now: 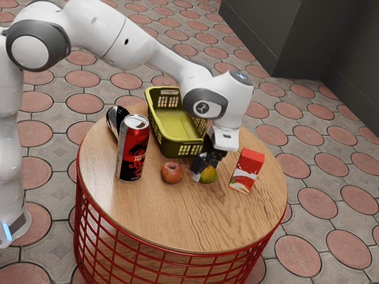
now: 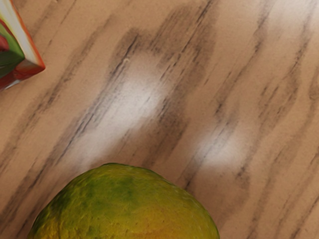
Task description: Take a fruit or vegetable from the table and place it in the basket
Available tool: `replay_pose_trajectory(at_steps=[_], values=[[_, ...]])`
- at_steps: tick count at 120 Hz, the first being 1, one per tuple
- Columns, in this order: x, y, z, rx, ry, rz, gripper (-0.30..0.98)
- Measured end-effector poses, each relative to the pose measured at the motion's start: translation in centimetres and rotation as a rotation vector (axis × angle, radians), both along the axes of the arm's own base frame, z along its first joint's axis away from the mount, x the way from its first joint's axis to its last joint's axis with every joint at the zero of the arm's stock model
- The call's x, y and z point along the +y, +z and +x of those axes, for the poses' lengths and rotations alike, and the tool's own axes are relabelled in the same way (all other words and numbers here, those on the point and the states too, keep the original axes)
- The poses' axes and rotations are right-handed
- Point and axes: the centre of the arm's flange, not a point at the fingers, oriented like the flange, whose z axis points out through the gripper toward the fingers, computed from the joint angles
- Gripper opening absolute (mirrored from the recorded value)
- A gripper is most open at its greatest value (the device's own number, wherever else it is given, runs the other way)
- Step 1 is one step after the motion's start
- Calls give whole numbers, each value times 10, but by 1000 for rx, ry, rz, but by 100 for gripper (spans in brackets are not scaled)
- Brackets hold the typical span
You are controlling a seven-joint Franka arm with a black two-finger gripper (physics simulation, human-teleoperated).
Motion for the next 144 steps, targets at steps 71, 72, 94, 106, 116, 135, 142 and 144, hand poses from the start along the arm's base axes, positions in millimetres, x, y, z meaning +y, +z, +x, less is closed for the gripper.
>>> replay_pose_trajectory(at_steps=[71, 72, 94, 106, 116, 135, 142, 144], values=[[-3, -1, 0, -59, 3, 7, 34], [-3, 0, 0, -62, 3, 7, 34], [-8, 37, 2, -122, 4, 7, 32], [-7, 60, -3, -145, 10, 16, 32], [-7, 81, -7, -166, 15, 21, 32], [-7, 128, -16, -212, 21, 27, 32], [-10, 145, -22, -226, 21, 28, 32], [-10, 147, -23, -226, 21, 29, 32]])
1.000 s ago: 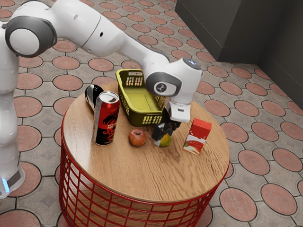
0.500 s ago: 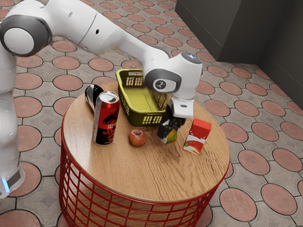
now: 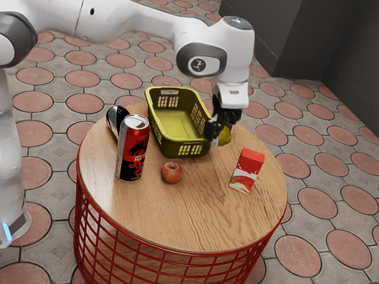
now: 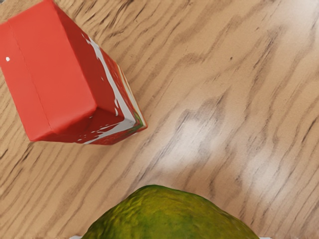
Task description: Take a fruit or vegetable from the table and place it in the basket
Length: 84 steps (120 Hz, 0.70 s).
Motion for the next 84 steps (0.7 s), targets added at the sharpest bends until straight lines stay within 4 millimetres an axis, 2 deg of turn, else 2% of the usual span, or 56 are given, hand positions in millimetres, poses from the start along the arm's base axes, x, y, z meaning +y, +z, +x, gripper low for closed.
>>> replay_pose_trajectory(at_steps=[9, 23, 29, 50, 72, 84], values=[[11, 5, -3, 14, 21, -2, 32], [71, 6, -2, 41, 126, -6, 32], [90, 6, -3, 50, 157, -7, 32], [128, 5, -8, 74, 212, -10, 32], [196, -1, -19, 96, 313, -24, 32], [209, -5, -23, 107, 325, -26, 32]])
